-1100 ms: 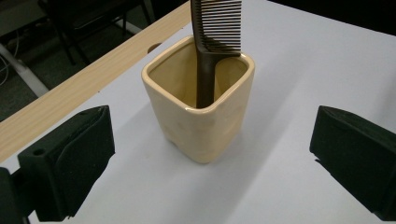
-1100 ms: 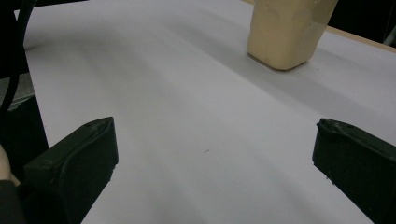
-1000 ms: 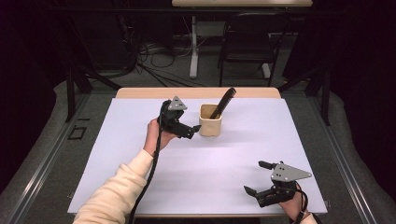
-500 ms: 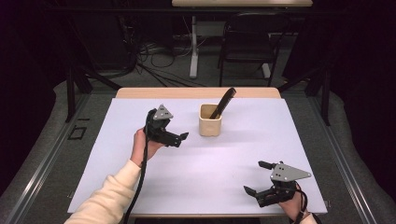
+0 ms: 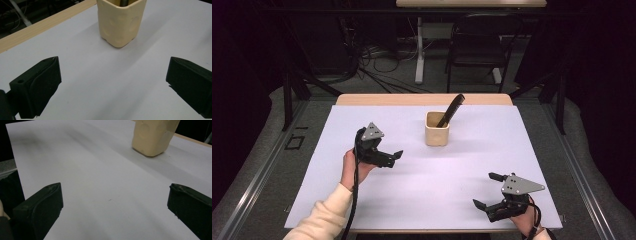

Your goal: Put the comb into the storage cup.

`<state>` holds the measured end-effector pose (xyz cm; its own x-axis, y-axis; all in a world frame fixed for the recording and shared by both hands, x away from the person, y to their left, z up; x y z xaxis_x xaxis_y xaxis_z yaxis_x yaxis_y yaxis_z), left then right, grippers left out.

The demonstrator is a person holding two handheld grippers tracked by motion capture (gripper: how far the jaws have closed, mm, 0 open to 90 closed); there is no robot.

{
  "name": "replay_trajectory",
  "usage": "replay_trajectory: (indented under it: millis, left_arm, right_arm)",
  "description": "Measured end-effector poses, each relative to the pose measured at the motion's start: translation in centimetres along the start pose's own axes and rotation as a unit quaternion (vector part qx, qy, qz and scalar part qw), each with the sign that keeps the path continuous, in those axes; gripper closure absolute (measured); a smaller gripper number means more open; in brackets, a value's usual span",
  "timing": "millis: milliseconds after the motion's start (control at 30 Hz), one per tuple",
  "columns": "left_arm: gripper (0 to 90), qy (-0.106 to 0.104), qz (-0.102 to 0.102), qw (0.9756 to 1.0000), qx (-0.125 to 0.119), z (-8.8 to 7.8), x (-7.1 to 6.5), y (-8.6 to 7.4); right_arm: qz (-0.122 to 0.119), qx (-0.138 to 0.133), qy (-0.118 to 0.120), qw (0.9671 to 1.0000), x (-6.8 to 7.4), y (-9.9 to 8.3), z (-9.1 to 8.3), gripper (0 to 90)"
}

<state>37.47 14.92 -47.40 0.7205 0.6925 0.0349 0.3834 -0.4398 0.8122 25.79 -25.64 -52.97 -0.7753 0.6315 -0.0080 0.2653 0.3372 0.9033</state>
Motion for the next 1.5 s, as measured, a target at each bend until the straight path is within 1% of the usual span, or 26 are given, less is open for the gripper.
replay_trajectory:
  millis: [33, 100, 267, 467, 500, 633, 833, 1033, 1167, 1267, 1400, 1433, 1500]
  left_arm:
    - [0.0, 0.001, 0.001, 1.0000, 0.001, -0.1, 0.0, -0.2]
    - [0.0, -0.001, -0.005, 1.0000, -0.002, -0.3, -0.1, -0.6]
    - [0.0, 0.003, -0.012, 0.9999, 0.001, -0.4, -0.1, -1.7]
    - [0.0, 0.005, -0.006, 1.0000, 0.005, -1.1, -0.5, -2.9]
    - [0.0, 0.008, -0.006, 0.9999, 0.005, -1.2, -0.6, -3.1]
    - [0.0, 0.008, -0.009, 0.9999, 0.005, -1.7, -0.9, -4.1]
    - [0.0, 0.012, -0.008, 0.9999, 0.005, -2.3, -1.3, -5.4]
    - [0.0, 0.014, -0.012, 0.9998, 0.002, -2.8, -1.4, -6.4]
    - [0.0, 0.015, -0.011, 0.9998, 0.003, -3.1, -1.7, -7.0]
    - [0.0, 0.019, -0.009, 0.9998, 0.001, -3.4, -1.9, -7.4]
    - [0.0, 0.031, -0.006, 0.9995, -0.006, -3.8, -2.2, -7.9]
    - [0.0, 0.032, -0.009, 0.9994, -0.009, -3.9, -2.2, -8.0]
    - [0.0, 0.033, -0.005, 0.9994, -0.010, -4.1, -2.2, -8.2]
  right_arm:
    - [0.000, 0.001, 0.000, 1.0000, 0.0, 0.0, 0.0, 0.0]
    - [-0.001, 0.000, 0.000, 1.0000, 0.0, 0.0, 0.0, 0.0]
    - [-0.002, 0.002, -0.001, 1.0000, 0.0, 0.0, 0.0, 0.0]
    - [-0.003, 0.002, 0.000, 1.0000, 0.0, 0.0, 0.0, 0.0]
    - [-0.002, 0.000, 0.000, 1.0000, 0.0, 0.0, 0.0, 0.0]
    - [-0.002, -0.001, 0.000, 1.0000, 0.0, 0.0, 0.0, 0.0]
    - [-0.002, 0.000, 0.001, 1.0000, 0.0, 0.0, 0.0, 0.0]
    - [-0.002, 0.001, 0.001, 1.0000, 0.0, 0.0, 0.0, 0.0]
    - [-0.002, 0.003, 0.001, 1.0000, 0.0, 0.0, 0.0, 0.0]
    - [-0.002, 0.003, 0.002, 1.0000, 0.0, 0.0, 0.0, 0.0]
    - [-0.002, 0.003, 0.002, 1.0000, 0.0, 0.0, 0.0, 0.0]
    - [-0.002, 0.002, 0.002, 1.0000, 0.0, 0.0, 0.0, 0.0]
    - [-0.002, 0.003, 0.002, 1.0000, 0.0, 0.0, 0.0, 0.0]
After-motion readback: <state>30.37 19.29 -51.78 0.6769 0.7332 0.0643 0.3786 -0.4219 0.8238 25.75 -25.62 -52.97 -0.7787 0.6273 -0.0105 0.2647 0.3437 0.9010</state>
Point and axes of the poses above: each handheld gripper's, and its own axes: z roughly forward along the jaws, y roughly out of its top, x roughly to its left, the point moved 1 cm from there along z, roughly forward along the jaws, and after that the axes turned 1 degree about z, right-handed, at the moved point
